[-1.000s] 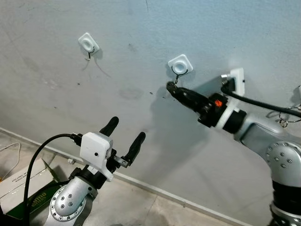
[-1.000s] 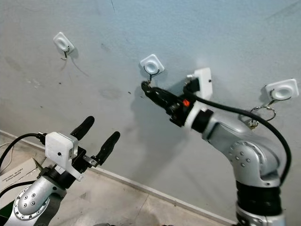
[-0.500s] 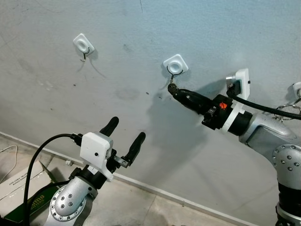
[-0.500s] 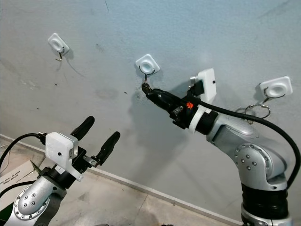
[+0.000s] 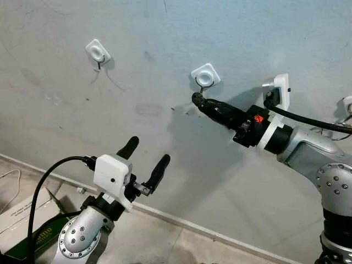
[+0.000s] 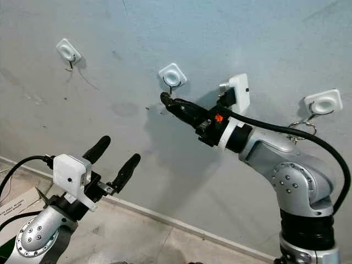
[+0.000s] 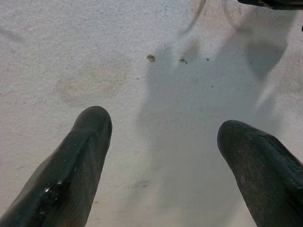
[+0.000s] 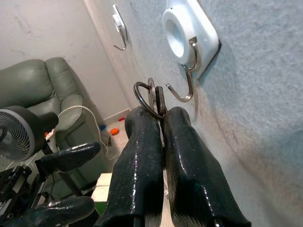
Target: Hang keys on a hook
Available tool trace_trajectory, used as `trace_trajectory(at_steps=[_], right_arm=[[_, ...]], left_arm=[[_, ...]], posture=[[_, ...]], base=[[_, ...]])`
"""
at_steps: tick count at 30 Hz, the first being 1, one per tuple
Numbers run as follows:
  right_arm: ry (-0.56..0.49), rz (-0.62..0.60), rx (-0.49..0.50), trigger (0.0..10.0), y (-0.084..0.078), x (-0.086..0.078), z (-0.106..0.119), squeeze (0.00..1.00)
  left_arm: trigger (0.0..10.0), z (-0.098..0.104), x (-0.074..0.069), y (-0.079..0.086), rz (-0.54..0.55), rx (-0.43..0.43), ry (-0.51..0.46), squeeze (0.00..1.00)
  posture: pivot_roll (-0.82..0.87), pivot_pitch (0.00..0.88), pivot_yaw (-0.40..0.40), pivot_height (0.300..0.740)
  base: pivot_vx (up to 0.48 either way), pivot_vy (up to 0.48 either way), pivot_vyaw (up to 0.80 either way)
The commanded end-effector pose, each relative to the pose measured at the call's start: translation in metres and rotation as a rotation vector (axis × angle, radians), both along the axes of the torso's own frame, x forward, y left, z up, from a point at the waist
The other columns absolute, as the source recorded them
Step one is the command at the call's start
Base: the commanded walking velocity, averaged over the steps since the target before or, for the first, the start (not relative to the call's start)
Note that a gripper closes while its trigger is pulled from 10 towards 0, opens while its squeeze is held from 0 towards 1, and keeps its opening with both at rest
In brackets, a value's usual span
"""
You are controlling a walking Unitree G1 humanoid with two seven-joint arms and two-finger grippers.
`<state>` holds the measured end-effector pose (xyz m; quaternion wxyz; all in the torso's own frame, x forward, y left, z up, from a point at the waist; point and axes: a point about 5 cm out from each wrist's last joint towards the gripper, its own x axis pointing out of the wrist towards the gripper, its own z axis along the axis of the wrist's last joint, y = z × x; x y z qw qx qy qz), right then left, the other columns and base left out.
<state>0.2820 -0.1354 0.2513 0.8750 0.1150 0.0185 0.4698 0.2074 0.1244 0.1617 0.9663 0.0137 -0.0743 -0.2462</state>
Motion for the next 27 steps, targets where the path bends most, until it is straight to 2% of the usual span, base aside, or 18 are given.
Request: trace_trajectory(at_steps=[1, 8, 13, 27], right_arm=[[-0.001, 0.008, -0.005, 10.0, 0.001, -0.001, 0.001, 0.00], [0.017, 0.065, 0.009, 10.0, 0.012, -0.004, -0.001, 0.00], [0.030, 0.073, 0.019, 10.0, 0.013, -0.002, -0.001, 0.00], [0.021, 0.005, 0.034, 10.0, 0.012, 0.009, -0.001, 0.00]], left_arm=[[10.0, -0.002, 0.000, -0.001, -0.001, 0.011, 0.012, 0.00], [10.0, -0.002, 0.001, -0.001, -0.006, 0.015, 0.010, 0.00], [10.0, -0.003, 0.000, -0.001, -0.003, 0.015, 0.011, 0.00], [10.0, -0.003, 0.000, -0.001, -0.007, 0.017, 0.011, 0.00]], posture=[[0.03, 0.116, 0.018, 0.740], [0.03, 0.112, 0.019, 0.740], [0.04, 0.111, 0.016, 0.740], [0.04, 0.110, 0.017, 0.740]], base=[[0.000, 0.000, 0.00], [0.000, 0.000, 0.00], [0.000, 0.000, 0.00], [0.000, 0.000, 0.00]])
